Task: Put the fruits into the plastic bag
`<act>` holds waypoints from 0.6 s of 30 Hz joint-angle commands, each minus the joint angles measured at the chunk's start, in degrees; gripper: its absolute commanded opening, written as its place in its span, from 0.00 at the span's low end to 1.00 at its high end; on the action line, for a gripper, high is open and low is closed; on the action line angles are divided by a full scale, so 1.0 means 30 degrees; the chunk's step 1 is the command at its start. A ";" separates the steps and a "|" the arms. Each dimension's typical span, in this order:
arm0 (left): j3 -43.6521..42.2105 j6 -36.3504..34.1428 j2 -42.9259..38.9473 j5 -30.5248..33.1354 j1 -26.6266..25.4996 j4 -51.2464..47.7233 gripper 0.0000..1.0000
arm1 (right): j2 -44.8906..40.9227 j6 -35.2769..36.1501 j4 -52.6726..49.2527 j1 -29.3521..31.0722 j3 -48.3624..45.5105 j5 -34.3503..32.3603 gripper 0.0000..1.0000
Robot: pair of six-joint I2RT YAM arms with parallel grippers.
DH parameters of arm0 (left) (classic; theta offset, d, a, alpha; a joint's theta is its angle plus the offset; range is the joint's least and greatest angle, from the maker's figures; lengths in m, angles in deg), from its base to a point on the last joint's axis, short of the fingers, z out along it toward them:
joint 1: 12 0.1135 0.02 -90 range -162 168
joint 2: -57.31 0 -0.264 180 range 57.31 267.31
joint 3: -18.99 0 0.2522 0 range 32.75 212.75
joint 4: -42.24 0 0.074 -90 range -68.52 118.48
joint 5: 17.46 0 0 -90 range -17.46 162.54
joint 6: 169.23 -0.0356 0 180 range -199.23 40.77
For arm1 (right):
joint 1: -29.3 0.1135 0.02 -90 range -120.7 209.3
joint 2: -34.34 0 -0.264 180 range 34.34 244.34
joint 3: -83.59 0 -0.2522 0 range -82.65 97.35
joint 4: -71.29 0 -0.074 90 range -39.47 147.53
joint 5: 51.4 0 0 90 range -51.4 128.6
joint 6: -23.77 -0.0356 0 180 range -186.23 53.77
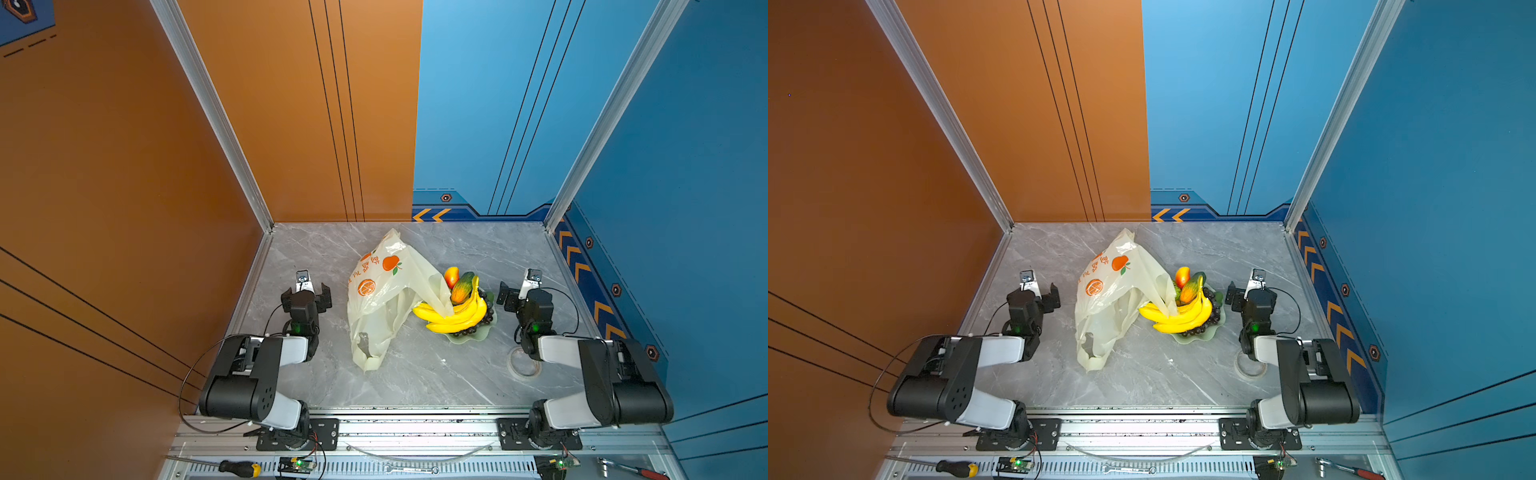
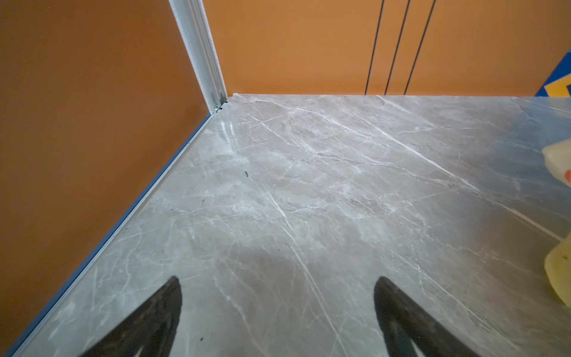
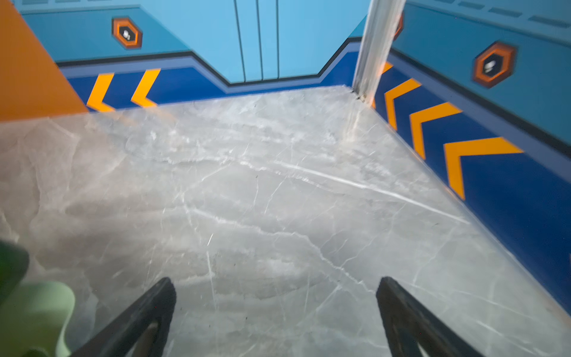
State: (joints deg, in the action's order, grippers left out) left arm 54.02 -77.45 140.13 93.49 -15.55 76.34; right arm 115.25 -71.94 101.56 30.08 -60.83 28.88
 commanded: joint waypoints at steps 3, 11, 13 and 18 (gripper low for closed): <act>0.3201 0.2141 -0.2218 0.2573 0.0177 -0.7562 0.98 | -0.3174 -0.4046 -0.7134 -0.1126 0.2848 -0.2332 1.00; 1.0367 0.7990 -0.2531 -0.0385 0.0801 -2.1082 0.98 | -0.4608 -0.8067 -1.6079 -0.3247 0.8481 0.1265 1.00; 1.1270 0.8970 -0.2573 -0.1587 0.0803 -2.2556 0.97 | -0.4488 -0.8547 -1.7750 -0.3385 1.0166 0.2893 1.00; 1.2448 1.0066 -0.3222 -0.4735 0.0631 -2.4787 0.98 | -0.3091 -0.7352 -2.2404 -0.2195 1.6240 0.5870 1.00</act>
State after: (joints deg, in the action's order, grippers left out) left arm 89.39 -51.86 132.66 87.19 -13.36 12.84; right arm 104.80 -94.78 46.98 20.96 -20.15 39.35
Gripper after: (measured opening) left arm 0.978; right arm 0.992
